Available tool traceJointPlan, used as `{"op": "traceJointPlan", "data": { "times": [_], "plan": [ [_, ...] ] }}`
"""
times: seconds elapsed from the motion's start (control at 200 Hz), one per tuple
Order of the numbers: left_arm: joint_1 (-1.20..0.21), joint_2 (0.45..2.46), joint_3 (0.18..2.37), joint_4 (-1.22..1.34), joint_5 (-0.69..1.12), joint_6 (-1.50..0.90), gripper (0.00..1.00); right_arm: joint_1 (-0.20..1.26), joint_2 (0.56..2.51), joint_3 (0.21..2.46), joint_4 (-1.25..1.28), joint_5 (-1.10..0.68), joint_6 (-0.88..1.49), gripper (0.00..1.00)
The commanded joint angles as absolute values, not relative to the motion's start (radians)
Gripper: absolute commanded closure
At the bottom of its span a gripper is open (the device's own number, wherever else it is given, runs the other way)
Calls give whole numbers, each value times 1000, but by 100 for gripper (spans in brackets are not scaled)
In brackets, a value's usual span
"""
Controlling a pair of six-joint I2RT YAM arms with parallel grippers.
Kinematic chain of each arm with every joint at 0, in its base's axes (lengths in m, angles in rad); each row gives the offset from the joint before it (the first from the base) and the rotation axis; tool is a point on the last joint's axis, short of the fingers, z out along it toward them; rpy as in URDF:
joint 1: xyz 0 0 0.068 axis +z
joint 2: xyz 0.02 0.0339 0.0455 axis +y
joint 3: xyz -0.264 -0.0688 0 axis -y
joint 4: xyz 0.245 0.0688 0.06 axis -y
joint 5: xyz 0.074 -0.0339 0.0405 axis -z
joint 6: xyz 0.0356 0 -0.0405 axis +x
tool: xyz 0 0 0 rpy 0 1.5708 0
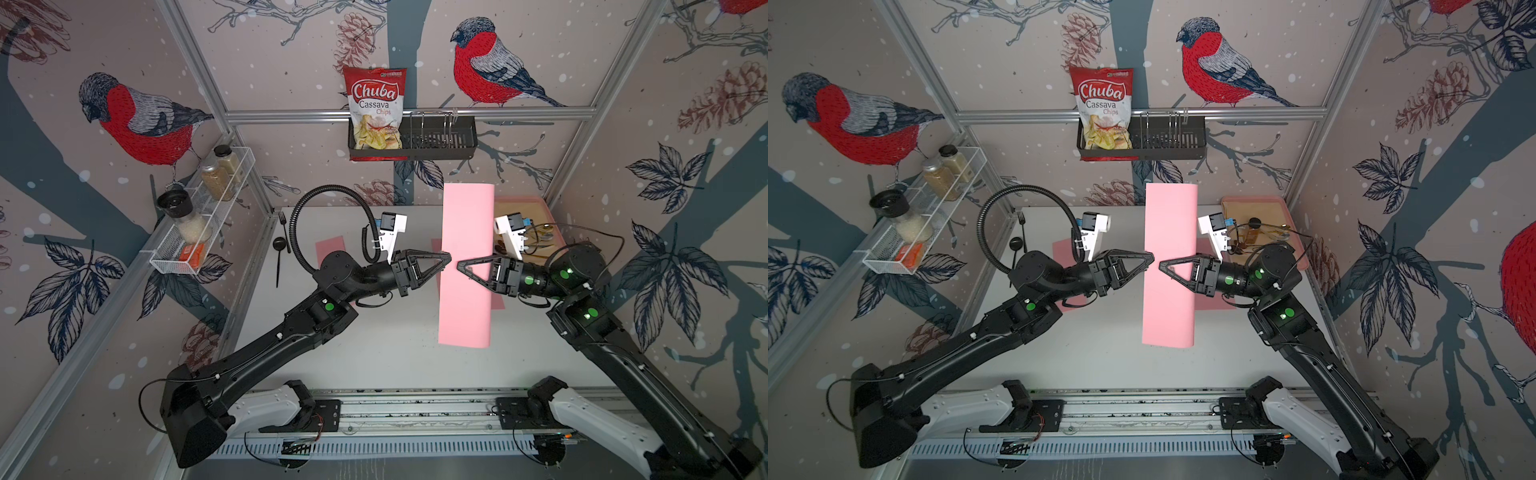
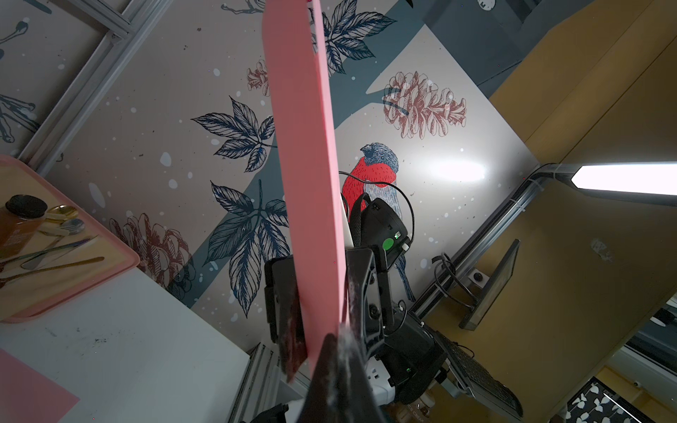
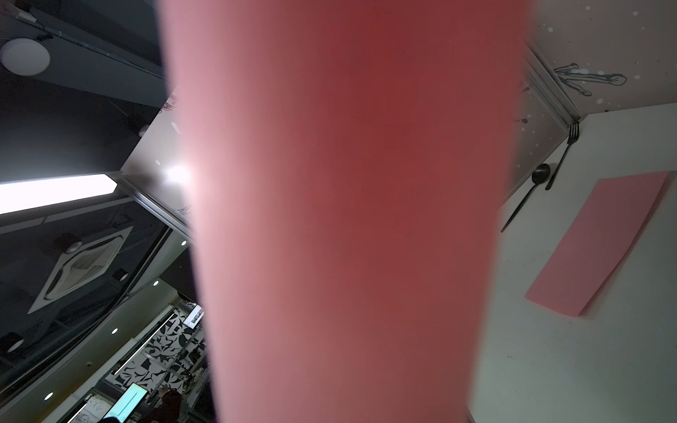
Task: Fold the rectangular paper in half along the long edge
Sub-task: Fold the paper.
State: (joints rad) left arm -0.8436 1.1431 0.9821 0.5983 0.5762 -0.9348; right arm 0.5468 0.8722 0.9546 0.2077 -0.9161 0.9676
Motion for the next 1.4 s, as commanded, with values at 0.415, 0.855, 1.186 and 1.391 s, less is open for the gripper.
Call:
{"op": "traceJointPlan", "data": {
  "times": [0.415,0.855,1.186,1.391],
  "plan": [
    [-843,1150,979,657,602,-938,78,548,871,942,295,-926,984,63],
    [-844,1155,980,659,607,-936,100,546,875,936,306,-929,989,62],
    [-843,1137,978,635,599,-919,100,528,876,975,187,-914,917,43],
    [-844,1132,971,638,594,-919,100,523,875,993,145,-906,893,41]
  ]
}}
